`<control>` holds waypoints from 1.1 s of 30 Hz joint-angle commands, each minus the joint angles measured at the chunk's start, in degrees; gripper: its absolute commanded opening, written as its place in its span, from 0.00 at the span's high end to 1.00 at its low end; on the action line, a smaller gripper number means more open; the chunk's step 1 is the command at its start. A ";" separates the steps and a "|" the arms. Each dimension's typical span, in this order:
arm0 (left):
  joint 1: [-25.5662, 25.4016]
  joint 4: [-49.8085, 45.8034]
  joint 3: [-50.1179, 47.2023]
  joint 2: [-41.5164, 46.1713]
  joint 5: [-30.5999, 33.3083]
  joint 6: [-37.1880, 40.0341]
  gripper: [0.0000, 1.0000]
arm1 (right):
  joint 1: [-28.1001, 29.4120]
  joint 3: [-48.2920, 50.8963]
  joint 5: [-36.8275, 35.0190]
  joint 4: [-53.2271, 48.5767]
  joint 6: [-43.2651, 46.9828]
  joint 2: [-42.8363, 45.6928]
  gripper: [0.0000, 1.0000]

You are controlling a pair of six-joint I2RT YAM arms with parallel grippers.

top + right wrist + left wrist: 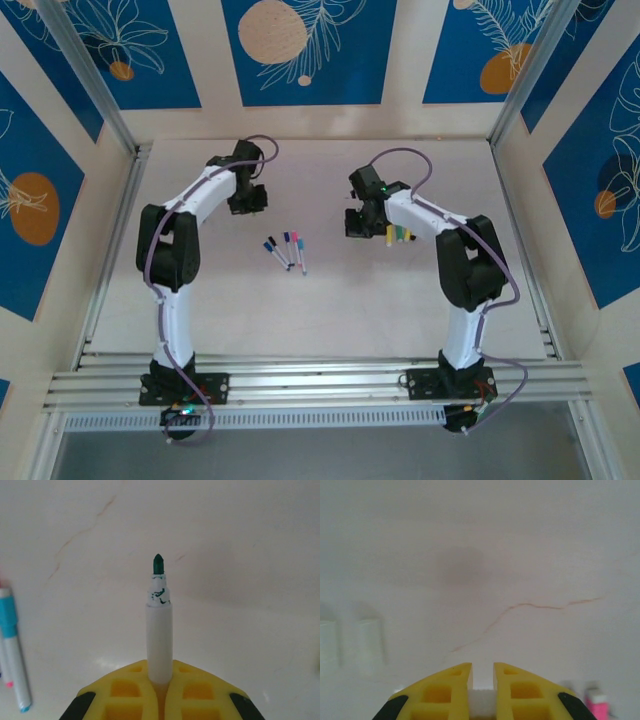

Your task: Open the pen caps

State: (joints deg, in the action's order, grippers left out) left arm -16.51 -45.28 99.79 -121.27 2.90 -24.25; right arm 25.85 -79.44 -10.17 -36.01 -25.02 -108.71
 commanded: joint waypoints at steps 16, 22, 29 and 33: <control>0.78 -5.61 1.64 -7.61 12.17 2.01 0.85 | -3.16 -5.20 -5.17 -3.87 2.50 -6.03 1.00; 0.78 -5.70 1.20 -7.65 12.81 1.75 0.76 | -3.59 -5.70 -6.10 -5.01 2.34 -7.44 1.00; 0.78 -5.70 1.65 -7.20 12.66 1.59 0.75 | -3.86 -5.90 -7.00 -5.68 2.00 -7.59 1.00; 0.78 -5.44 1.99 -5.89 11.90 1.49 0.75 | -4.30 -5.73 -7.66 -5.90 2.04 -7.61 1.00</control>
State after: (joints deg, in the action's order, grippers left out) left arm -16.36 -48.69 100.36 -127.57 13.78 -22.94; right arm 22.15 -83.90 -16.62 -40.23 -23.40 -115.72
